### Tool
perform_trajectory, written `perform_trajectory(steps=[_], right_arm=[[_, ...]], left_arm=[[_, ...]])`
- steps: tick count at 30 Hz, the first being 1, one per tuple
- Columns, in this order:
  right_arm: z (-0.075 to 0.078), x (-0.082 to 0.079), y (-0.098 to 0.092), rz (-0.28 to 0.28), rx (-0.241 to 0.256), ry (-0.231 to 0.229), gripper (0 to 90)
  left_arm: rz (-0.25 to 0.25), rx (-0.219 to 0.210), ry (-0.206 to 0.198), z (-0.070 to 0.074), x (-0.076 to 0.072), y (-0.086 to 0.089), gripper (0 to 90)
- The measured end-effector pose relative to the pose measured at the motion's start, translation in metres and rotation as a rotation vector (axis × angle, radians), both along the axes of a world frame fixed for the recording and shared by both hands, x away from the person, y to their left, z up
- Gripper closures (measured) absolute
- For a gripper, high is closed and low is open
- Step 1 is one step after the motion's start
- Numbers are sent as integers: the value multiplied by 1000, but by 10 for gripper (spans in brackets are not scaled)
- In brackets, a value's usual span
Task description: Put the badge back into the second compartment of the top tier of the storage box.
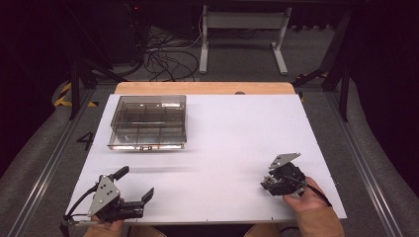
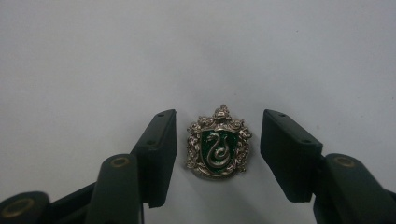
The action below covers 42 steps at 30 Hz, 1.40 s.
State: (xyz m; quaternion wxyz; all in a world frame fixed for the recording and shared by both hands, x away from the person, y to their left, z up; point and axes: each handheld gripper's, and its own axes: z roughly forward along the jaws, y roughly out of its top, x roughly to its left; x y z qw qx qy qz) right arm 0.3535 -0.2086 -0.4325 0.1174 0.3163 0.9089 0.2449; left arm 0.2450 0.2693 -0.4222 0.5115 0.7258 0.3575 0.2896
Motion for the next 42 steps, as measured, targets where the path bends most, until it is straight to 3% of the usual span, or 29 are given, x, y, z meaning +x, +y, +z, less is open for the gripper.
perform_trajectory(steps=[13, 31, 42], right_arm=[[-2, 1, -1, -3, -8, 20, 561], [-2, 2, -1, -4, -4, 24, 576], [7, -2, -4, 1, 62, -40, 576]], left_arm=[[0, 0, 0, 0, 0, 0, 13], [0, 2, 0, 0, 0, 0, 14], [0, -1, 0, 0, 0, 0, 14]])
